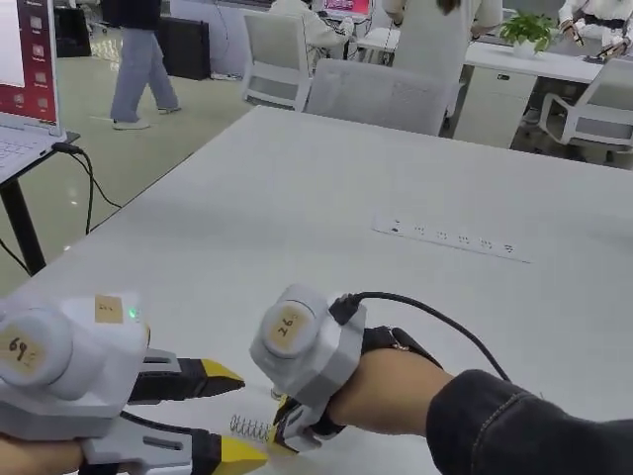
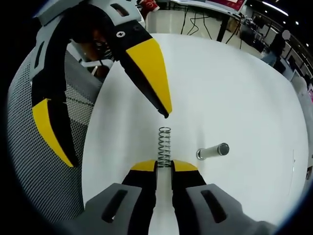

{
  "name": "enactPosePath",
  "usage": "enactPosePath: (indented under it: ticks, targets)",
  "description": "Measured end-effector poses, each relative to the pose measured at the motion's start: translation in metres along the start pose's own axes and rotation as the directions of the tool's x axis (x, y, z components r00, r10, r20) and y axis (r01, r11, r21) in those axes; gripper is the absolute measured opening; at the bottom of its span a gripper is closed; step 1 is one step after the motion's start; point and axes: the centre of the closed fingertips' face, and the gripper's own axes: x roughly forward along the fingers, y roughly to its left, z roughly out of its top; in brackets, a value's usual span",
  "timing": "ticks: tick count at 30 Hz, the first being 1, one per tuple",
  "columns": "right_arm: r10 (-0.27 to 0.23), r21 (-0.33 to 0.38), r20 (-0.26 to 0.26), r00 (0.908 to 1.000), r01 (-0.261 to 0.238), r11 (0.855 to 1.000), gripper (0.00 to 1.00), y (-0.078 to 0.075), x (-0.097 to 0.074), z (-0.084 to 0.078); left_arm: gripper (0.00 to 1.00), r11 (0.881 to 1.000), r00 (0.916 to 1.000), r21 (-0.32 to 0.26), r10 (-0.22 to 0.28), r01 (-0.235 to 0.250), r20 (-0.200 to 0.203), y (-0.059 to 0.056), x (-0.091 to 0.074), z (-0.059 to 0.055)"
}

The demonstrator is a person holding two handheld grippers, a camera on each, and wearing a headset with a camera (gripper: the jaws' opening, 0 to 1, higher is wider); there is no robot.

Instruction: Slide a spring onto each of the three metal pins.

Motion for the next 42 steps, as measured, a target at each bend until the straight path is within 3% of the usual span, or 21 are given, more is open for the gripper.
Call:
enactPosePath:
  ticks: [7, 25, 34, 42]
  targets:
    - [0.008, 0.007, -0.001, 1.0, -0.008, 1.0, 0.08, 0.003, -0.009, 0.0, 0.38, 1.0, 1.0, 0.0, 0.003, -0.003, 0.003, 0.0, 0.0, 0.001]
    - [0.006, -0.058, 0.013, 0.9999, -0.005, 0.998, 0.08, 0.019, -0.073, 0.003, 0.37, 1.0, 1.0, 0.013, -0.005, 0.005, 0.004, -0.004, 0.001, 0.003]
    - [0.003, -0.076, 0.034, 0.9994, 0.0, 0.997, 0.08, 0.023, -0.096, 0.001, 0.32, 1.0, 0.9991, 0.016, -0.023, 0.022, 0.036, -0.007, 0.001, 0.011]
    - [0.017, -0.102, 0.042, 0.999, -0.012, 0.995, 0.08, 0.027, -0.106, 0.002, 0.26, 0.998, 0.9943, 0.028, -0.06, 0.058, 0.088, -0.015, 0.0, 0.027]
